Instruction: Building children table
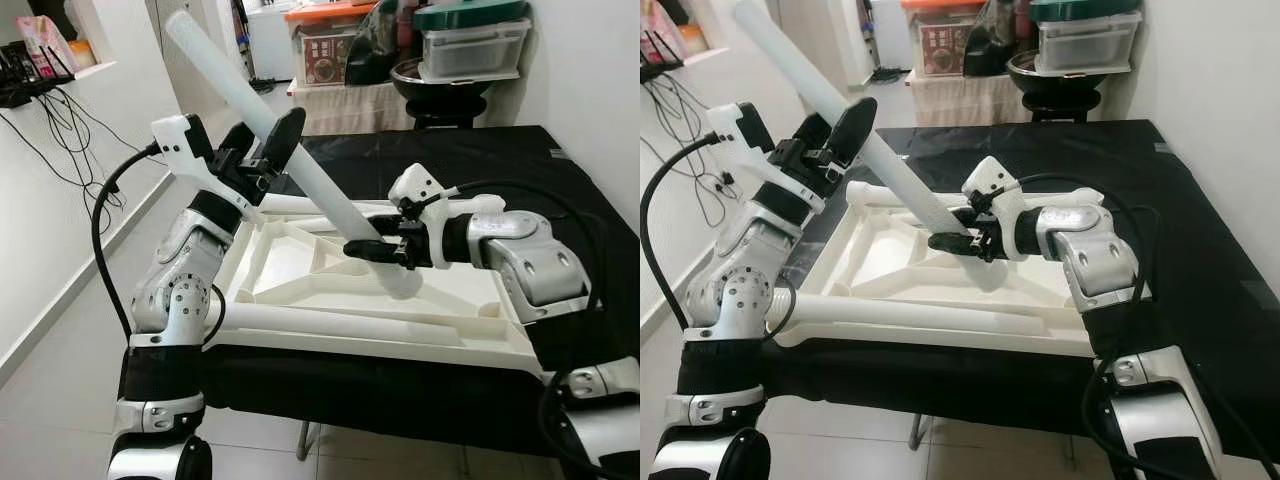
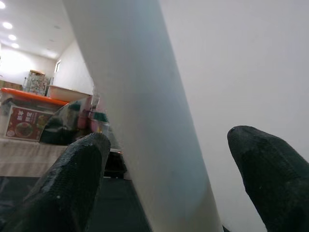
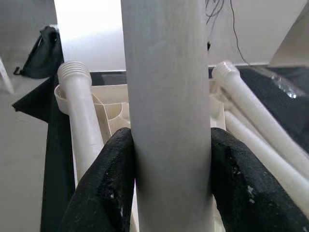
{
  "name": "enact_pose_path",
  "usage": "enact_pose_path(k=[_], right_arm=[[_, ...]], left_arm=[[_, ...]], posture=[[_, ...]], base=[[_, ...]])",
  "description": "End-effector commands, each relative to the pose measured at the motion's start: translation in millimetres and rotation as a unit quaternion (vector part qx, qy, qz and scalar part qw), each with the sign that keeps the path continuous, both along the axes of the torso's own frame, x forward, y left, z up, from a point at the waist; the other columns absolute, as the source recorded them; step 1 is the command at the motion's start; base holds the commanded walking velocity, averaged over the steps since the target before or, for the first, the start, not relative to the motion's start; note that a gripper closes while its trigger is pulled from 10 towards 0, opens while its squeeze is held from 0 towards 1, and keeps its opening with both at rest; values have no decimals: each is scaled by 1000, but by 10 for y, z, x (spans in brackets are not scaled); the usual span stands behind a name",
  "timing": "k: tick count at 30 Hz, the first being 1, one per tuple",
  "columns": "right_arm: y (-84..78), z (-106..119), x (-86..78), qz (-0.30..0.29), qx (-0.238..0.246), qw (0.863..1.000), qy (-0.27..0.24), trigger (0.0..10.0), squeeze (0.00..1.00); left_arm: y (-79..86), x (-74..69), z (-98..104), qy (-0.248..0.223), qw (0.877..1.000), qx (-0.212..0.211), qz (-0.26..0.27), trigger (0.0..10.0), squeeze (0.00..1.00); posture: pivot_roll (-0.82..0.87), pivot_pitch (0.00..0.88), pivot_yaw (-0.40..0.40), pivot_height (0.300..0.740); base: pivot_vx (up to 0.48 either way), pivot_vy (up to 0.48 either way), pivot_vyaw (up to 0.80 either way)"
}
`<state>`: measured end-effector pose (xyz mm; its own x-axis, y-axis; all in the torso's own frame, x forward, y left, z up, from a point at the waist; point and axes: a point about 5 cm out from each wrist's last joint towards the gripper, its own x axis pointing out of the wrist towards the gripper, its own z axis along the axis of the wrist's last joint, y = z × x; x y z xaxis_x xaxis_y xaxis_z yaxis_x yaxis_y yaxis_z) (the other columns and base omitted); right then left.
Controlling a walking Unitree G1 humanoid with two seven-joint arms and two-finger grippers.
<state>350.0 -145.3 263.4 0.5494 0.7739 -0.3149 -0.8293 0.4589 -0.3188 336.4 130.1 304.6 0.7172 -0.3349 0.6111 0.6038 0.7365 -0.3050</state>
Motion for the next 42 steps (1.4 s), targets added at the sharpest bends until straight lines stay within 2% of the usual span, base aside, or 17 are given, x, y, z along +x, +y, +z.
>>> enact_pose_path(k=[1,3,4,9,15,19,21,23,24,29,30,31,32,35,38,41,42], right_arm=[[51,-41,-25,11,-15,1000,-14,10000,0],[66,-44,-35,17,-14,1000,-22,10000,0],[80,-37,-44,21,-6,999,-29,10000,0],[123,-33,-45,24,23,997,-67,10000,0],[161,-56,-34,19,37,995,-87,10000,0],[208,-63,-11,7,62,992,-105,10000,0],[233,-49,28,-7,89,990,-113,10000,0],[233,-49,28,-7,89,990,-113,10000,0],[238,-47,37,-10,96,989,-115,10000,1000],[375,-189,48,-6,96,991,-88,10000,1000],[425,-235,57,-9,93,992,-81,10000,710],[425,-235,57,-9,93,992,-81,10000,710],[487,-296,84,-21,87,993,-71,10000,0],[518,-326,102,-31,82,994,-67,10000,0],[653,-467,83,-27,66,996,-45,10000,0],[699,-532,81,-30,57,997,-38,10000,0],[719,-609,117,-56,45,997,-26,10000,0]], left_arm=[[20,29,9,9,1000,-16,-7,10000,0],[18,37,22,11,999,-30,-16,10000,0],[25,40,36,13,999,-45,-23,0,0],[33,23,69,11,996,-72,-46,0,0],[12,3,74,6,996,-65,-59,0,0],[-7,-4,94,-1,995,-58,-77,0,0],[-21,-7,105,-3,994,-55,-91,0,0],[-21,-7,105,-3,994,-55,-91,0,0],[-23,-8,107,-3,994,-54,-94,0,0],[-75,16,108,-4,993,-45,-105,0,0],[-102,21,114,-6,993,-41,-109,0,0],[-102,21,114,-6,993,-41,-109,0,0],[-140,19,124,-9,993,-35,-114,0,0],[-163,15,131,-11,993,-31,-117,0,0],[-232,0,153,-18,991,-24,-127,0,0],[-253,-3,164,-20,991,-22,-130,0,0],[-277,-7,181,-23,990,-21,-136,0,0]], posture=[[-68,0,121,740],[-69,0,122,740],[-68,0,122,740],[-69,1,121,740],[-64,6,115,740],[-62,5,114,740],[-63,4,115,740],[-63,4,115,740],[-64,5,116,740],[-60,4,120,740],[-56,4,118,740],[-56,4,118,740],[-58,2,119,740],[-58,2,119,740],[-57,2,122,740],[-56,2,121,740],[-57,2,121,740]], base=[[0,0,0],[0,0,0],[0,0,0],[0,0,0],[0,0,0],[0,0,0],[0,0,0],[0,0,0],[0,0,0],[0,0,0],[0,0,0],[0,0,0],[0,0,0],[0,0,0],[0,0,0],[0,0,0],[0,0,0]])
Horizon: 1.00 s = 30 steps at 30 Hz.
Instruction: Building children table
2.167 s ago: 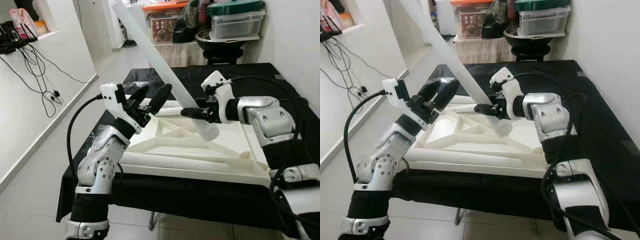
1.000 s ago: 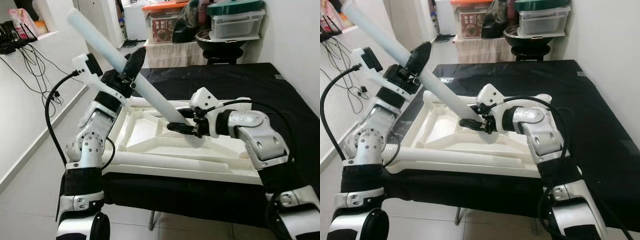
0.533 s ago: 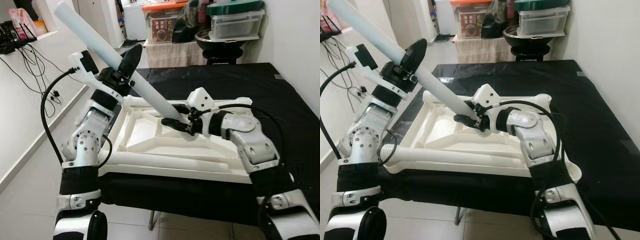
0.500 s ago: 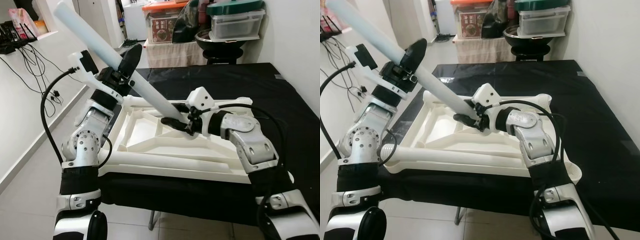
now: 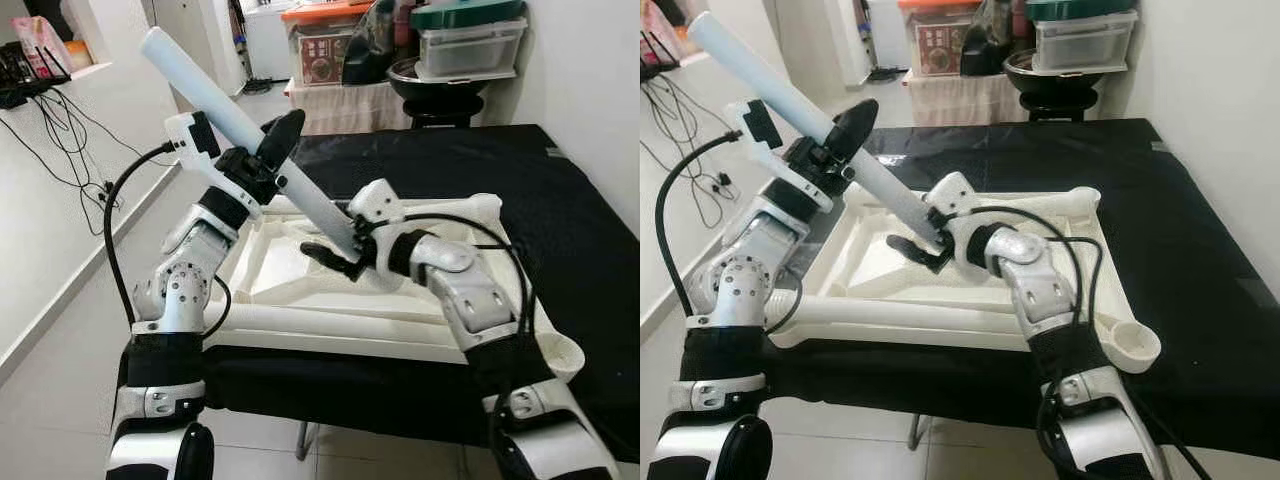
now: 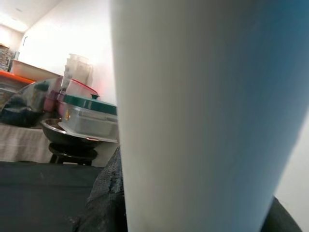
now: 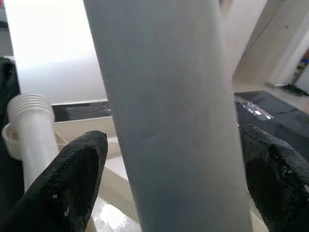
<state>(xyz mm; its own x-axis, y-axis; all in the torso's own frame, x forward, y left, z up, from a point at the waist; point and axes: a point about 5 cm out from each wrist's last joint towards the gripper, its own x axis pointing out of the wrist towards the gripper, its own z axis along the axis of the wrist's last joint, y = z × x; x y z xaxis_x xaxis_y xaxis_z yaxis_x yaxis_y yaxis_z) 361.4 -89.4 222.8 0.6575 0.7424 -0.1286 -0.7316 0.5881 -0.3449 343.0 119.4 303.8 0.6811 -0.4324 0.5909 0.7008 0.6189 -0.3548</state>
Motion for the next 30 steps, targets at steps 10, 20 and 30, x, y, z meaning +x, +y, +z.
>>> enact_pose_path(k=[10,20,30], right_arm=[[232,-259,98,-68,6,996,60,0,0],[290,-175,116,-76,34,996,40,0,0],[282,-146,136,-88,63,993,40,0,0]], left_arm=[[-256,-74,227,-52,996,-16,-73,0,0],[-310,-72,252,-55,995,-22,-83,0,0],[-346,-99,268,-72,994,-2,-82,10000,1000]], posture=[[-61,0,123,740],[-65,0,125,740],[-68,0,124,740]], base=[[0,0,0],[0,0,0],[0,0,0]])
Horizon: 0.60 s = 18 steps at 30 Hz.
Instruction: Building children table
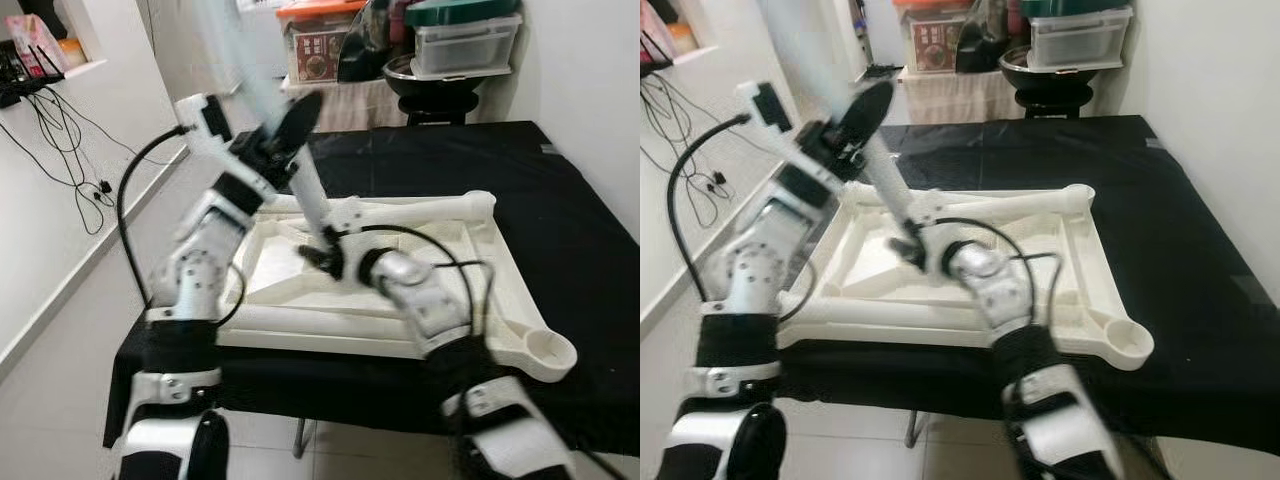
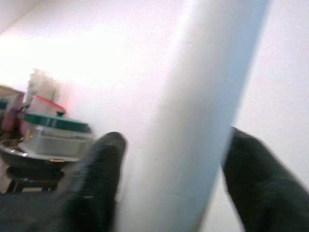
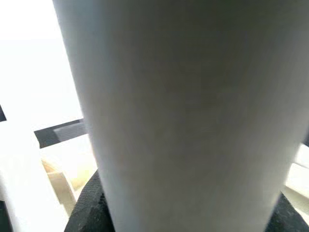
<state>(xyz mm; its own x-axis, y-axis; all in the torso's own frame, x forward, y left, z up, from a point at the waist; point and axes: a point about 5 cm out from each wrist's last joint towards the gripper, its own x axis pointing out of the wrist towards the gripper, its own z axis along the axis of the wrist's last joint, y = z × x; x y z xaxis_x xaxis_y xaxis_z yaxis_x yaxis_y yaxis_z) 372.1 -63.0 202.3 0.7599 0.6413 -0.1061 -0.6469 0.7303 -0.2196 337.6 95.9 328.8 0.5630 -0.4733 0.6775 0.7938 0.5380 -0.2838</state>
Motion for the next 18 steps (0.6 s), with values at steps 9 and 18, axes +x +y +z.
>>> enact_pose_path(k=[9,18], right_arm=[[-311,131,143,-97,91,991,9,0,0],[-793,252,223,-195,232,953,2,10000,0]], left_arm=[[375,-39,111,-25,999,8,48,10000,1000],[900,-128,162,-30,986,27,161,10000,1000]], posture=[[-56,0,118,740],[-46,0,107,740]], base=[[0,0,0],[0,0,0]])
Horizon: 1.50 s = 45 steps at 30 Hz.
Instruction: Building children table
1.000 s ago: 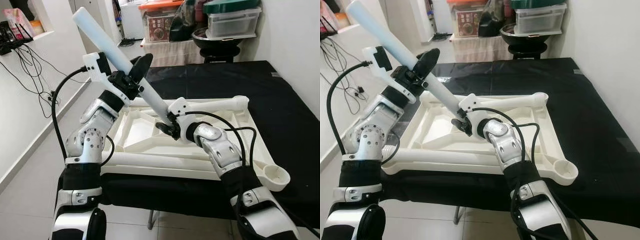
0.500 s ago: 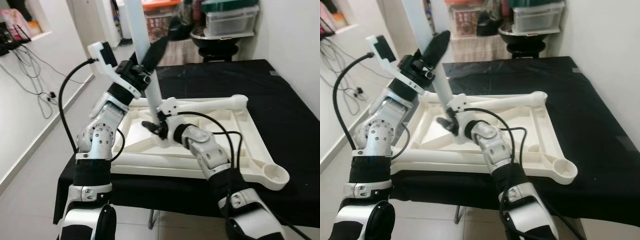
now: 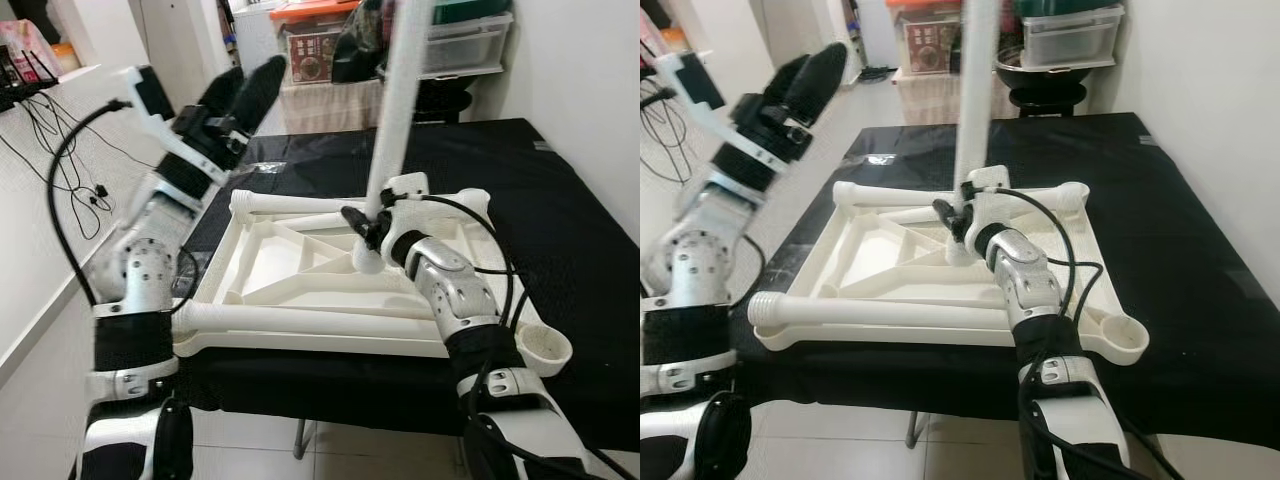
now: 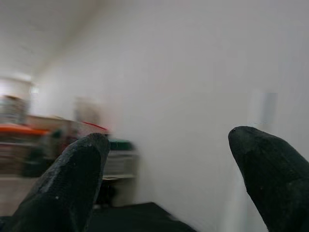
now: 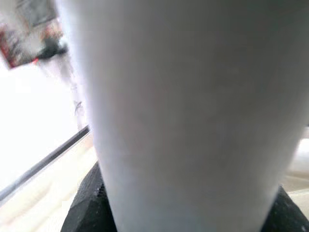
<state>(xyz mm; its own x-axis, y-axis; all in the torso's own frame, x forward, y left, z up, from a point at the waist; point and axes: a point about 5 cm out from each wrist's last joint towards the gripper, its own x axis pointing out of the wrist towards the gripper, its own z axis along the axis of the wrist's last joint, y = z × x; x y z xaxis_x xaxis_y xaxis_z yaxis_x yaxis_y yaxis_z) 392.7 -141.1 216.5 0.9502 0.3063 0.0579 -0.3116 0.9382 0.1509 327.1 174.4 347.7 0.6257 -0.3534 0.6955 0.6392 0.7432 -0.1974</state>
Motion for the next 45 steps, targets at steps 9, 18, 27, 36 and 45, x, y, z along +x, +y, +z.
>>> enact_pose_path(k=[9,18,27,36,45], right_arm=[[-69,272,-217,-5,47,988,-147,10000,0],[196,188,-407,116,-2,978,-172,10000,0],[328,-7,-564,190,-82,963,-170,10000,0],[313,-8,-680,233,-88,954,-163,10000,0],[175,-103,-790,291,-143,936,-134,10000,0]], left_arm=[[-41,-8,-1209,202,968,72,135,10000,0],[-271,-195,-1655,274,959,56,45,10000,0],[-518,-279,-1719,272,960,63,-9,10000,0],[-617,-373,-1738,273,958,76,-35,10000,0],[-660,-654,-2070,291,927,235,-21,10000,0]], posture=[[-39,0,97,740],[-45,7,99,740],[-55,21,102,740],[-51,53,107,740],[-43,128,103,740]], base=[[0,0,0],[0,-193,0],[0,-480,0],[0,-213,0],[0,0,0]])
